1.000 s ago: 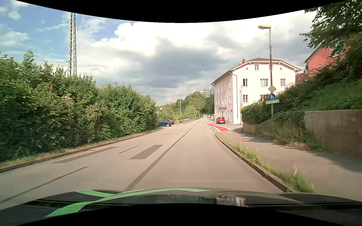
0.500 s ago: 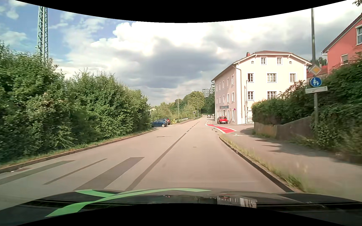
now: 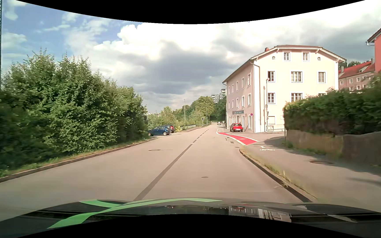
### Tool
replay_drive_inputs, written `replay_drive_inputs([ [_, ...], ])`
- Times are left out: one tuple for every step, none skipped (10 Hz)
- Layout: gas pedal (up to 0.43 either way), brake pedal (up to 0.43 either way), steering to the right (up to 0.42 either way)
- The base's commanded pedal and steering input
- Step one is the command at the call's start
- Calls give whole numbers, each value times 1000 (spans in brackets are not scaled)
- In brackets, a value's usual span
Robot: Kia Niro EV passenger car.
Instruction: Follow the waypoints while adhering to traffic rules and regulations
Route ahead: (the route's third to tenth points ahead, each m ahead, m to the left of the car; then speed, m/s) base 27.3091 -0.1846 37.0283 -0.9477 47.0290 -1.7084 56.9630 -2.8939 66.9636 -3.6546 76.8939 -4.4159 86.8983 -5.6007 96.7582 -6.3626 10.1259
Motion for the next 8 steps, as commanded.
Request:
replay_drive_inputs([
  [130, 0, 7],
  [110, 0, 8],
  [110, 0, 7],
  [98, 0, 6],
  [98, 0, 6],
  [98, 0, 5],
  [98, 0, 5],
  [98, 0, 6],
])
